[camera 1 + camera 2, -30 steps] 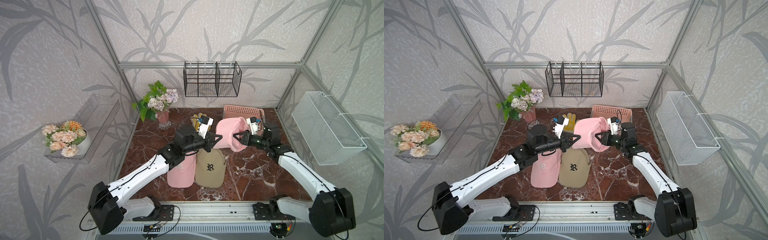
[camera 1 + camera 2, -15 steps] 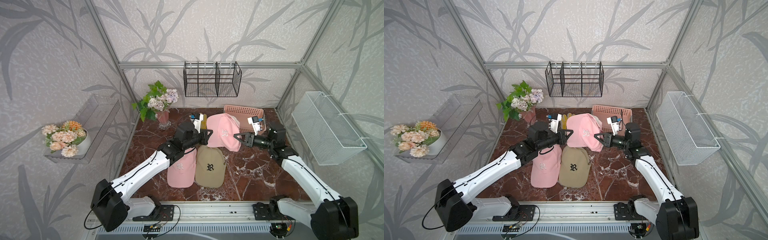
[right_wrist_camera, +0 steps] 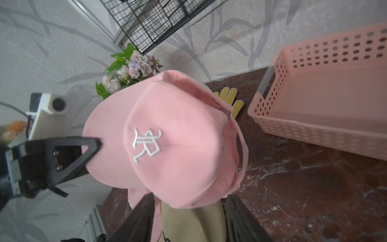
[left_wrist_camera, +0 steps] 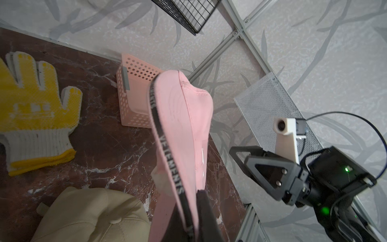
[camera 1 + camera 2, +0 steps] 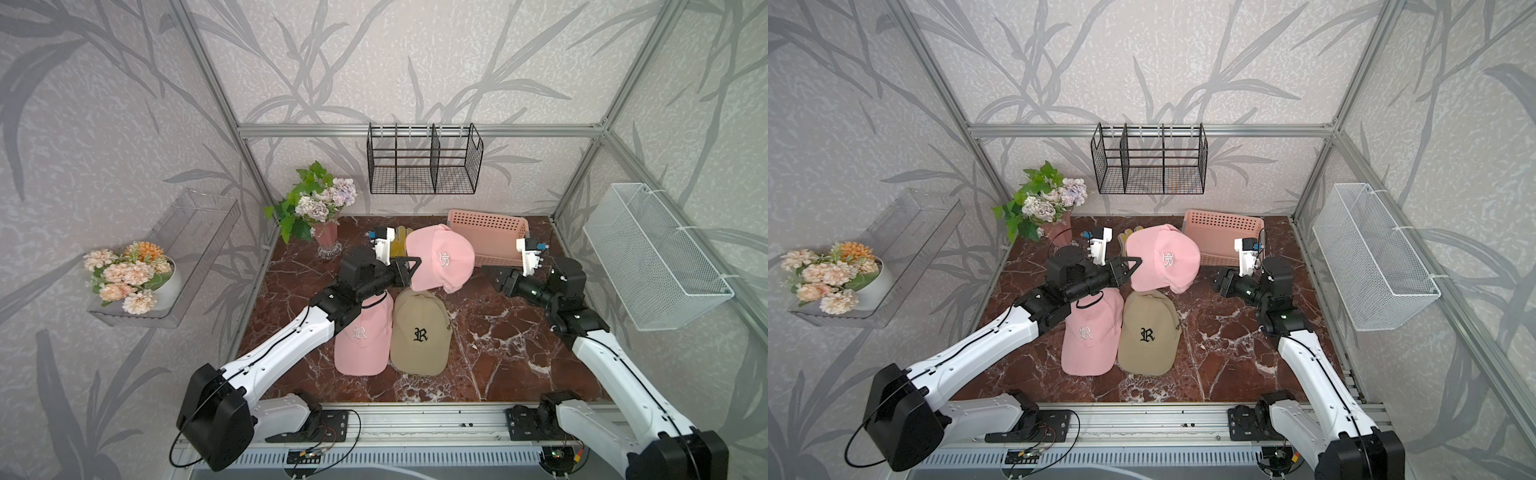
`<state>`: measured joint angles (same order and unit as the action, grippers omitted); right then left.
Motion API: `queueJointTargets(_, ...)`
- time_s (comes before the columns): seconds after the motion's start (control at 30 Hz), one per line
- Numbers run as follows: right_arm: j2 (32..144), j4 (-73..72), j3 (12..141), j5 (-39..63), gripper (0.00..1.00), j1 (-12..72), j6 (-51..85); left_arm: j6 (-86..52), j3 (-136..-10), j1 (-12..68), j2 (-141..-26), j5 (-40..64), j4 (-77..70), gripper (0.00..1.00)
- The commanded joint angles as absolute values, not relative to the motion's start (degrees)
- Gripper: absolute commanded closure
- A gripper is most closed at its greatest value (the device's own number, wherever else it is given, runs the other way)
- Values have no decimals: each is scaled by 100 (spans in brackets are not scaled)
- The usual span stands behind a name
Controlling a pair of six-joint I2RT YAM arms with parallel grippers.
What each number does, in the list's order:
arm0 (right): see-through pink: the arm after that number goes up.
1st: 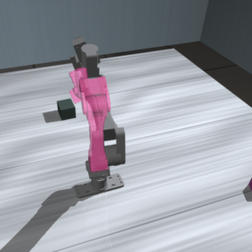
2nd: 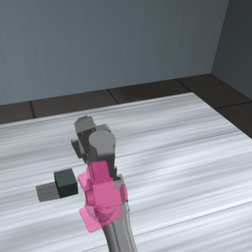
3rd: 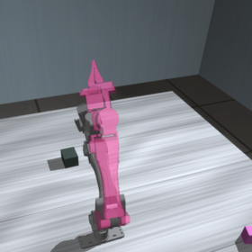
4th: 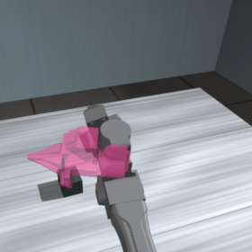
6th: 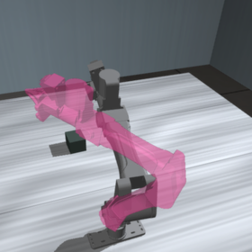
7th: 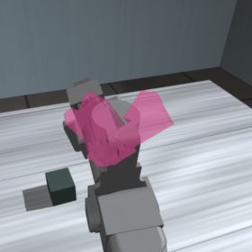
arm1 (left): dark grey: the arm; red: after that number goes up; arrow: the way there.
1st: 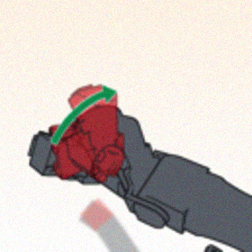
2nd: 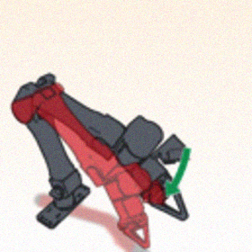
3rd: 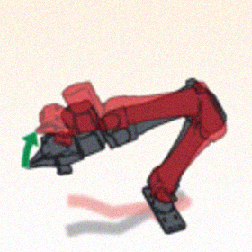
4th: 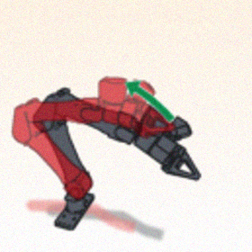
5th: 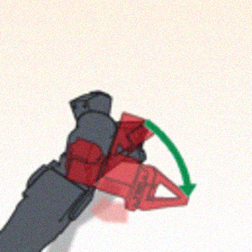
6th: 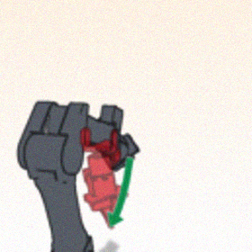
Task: Turn the baseball cap inside out
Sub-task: Turn over the baseball cap.
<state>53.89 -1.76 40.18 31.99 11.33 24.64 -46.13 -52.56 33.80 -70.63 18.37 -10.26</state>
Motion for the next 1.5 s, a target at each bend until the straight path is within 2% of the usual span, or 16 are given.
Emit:
queueJointTargets(0.0,4934,-199,3903,2326,34,1746,1067,-5839,-5350,3459,-6964,1325,-1860,100)
queueJointTargets(0.17,4882,-493,3748,1378,30,2748,-407,-6783,-5878,3711,-7194,560,-1301,100)
queueJointTargets(0.43,5559,-2558,3351,-1890,28,4670,-2926,-7817,-6316,4094,-7323,-65,-955,100)
queueJointTargets(0.57,6156,-3773,3383,-2803,28,4976,-3773,-8021,-6333,4180,-7350,-37,-919,100)
queueJointTargets(0.8,6960,-4990,3559,-3392,29,5022,-4545,-8214,-6158,4332,-7309,8,-1015,100)
queueJointTargets(0.87,7085,-5157,3599,-3427,37,5027,-4669,-8252,-6093,4363,-7299,35,-1103,100)
queueJointTargets(0.9,7125,-5178,3630,-3419,46,5027,-4722,-8252,-6082,4364,-7310,54,-1102,100)
queueJointTargets(0.93,7145,-5188,3655,-3412,60,5033,-4704,-8235,-6069,4375,-7329,70,-1134,100)
queueJointTargets(0.97,7150,-5188,3656,-3381,70,5032,-4677,-8181,-6073,4381,-7350,74,-1155,98)
queueJointTargets(1.0,7131,-5140,3656,-3345,82,5030,-4661,-8107,-6073,4368,-7378,83,-1202,93)
queueJointTargets(1.03,7101,-5010,3671,-3306,90,5036,-4600,-7927,-6052,4368,-7410,142,-1363,83)
queueJointTargets(1.07,7057,-4851,3689,-3260,97,5032,-4544,-7720,-6047,4375,-7438,208,-1510,66)
queueJointTargets(1.13,6943,-4549,3704,-3250,100,5030,-4415,-7405,-6079,4388,-7485,257,-1608,39)
queueJointTargets(1.17,6899,-4432,3715,-3264,100,5025,-4340,-7240,-6074,4402,-7488,229,-1639,32)
queueJointTargets(1.3,6611,-3515,3850,-3318,100,4937,-3804,-6270,-5998,4421,-7316,-161,-1704,17)
queueJointTargets(1.47,6159,-2025,4143,-2846,100,4517,-2698,-3835,-6147,4431,-6951,-712,-1294,15)
